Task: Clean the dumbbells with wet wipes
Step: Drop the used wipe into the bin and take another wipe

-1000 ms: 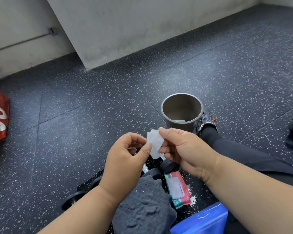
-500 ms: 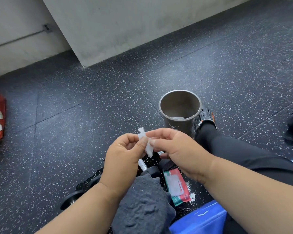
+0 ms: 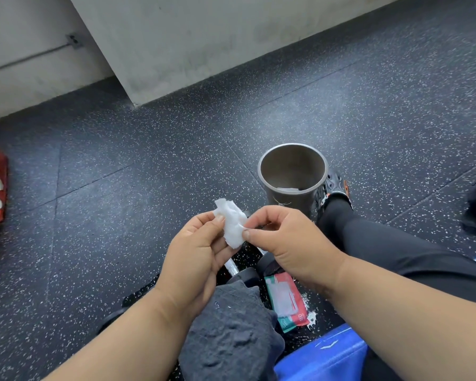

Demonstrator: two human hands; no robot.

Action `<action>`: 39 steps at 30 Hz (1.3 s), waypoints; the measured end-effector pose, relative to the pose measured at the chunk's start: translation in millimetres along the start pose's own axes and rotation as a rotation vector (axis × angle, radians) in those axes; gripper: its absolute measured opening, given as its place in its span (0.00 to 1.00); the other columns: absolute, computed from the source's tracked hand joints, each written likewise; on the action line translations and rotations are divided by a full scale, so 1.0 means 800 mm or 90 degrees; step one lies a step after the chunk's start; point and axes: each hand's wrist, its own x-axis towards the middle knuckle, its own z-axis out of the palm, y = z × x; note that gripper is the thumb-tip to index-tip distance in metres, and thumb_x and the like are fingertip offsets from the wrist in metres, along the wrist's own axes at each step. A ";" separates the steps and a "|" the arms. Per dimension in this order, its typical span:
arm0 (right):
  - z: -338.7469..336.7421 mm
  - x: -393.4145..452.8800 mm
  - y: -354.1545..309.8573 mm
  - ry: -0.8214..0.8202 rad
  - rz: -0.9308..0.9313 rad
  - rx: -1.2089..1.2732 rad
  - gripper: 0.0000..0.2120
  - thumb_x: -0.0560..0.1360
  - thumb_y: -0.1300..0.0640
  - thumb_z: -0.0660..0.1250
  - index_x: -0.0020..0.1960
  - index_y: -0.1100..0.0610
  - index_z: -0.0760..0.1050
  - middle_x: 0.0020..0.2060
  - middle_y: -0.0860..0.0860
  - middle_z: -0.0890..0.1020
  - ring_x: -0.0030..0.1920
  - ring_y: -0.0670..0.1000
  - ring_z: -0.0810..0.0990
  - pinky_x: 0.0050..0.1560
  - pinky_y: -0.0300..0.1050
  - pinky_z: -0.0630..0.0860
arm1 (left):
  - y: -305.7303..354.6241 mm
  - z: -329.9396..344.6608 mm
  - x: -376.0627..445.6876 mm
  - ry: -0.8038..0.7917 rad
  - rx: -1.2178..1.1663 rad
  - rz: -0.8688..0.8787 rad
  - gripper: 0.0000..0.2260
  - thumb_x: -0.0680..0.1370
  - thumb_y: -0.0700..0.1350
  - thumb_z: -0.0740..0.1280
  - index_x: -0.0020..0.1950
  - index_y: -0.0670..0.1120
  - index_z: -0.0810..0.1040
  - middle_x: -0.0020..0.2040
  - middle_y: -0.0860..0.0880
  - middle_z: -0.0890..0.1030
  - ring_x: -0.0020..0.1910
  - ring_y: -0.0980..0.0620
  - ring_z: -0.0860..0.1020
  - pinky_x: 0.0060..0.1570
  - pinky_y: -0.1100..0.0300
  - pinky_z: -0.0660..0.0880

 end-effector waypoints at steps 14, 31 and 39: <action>-0.007 0.009 0.006 -0.048 -0.011 -0.041 0.13 0.73 0.54 0.79 0.41 0.53 0.74 0.33 0.51 0.77 0.35 0.50 0.73 0.37 0.44 0.72 | 0.004 -0.010 0.005 -0.035 -0.044 -0.073 0.13 0.84 0.37 0.63 0.68 0.37 0.79 0.52 0.38 0.87 0.46 0.45 0.86 0.45 0.54 0.87; -0.007 0.007 0.007 -0.150 0.188 -0.002 0.05 0.77 0.66 0.73 0.46 0.58 0.82 0.31 0.48 0.81 0.29 0.43 0.76 0.30 0.34 0.73 | -0.004 -0.006 0.025 0.032 0.015 -0.070 0.12 0.84 0.36 0.67 0.68 0.42 0.77 0.51 0.45 0.88 0.42 0.51 0.86 0.41 0.58 0.85; -0.030 0.017 -0.003 -0.091 0.201 0.061 0.08 0.77 0.66 0.70 0.49 0.55 0.83 0.40 0.55 0.81 0.31 0.44 0.77 0.25 0.38 0.73 | -0.007 0.012 0.056 0.082 0.079 -0.090 0.16 0.83 0.32 0.67 0.67 0.46 0.78 0.47 0.46 0.88 0.39 0.52 0.83 0.33 0.64 0.83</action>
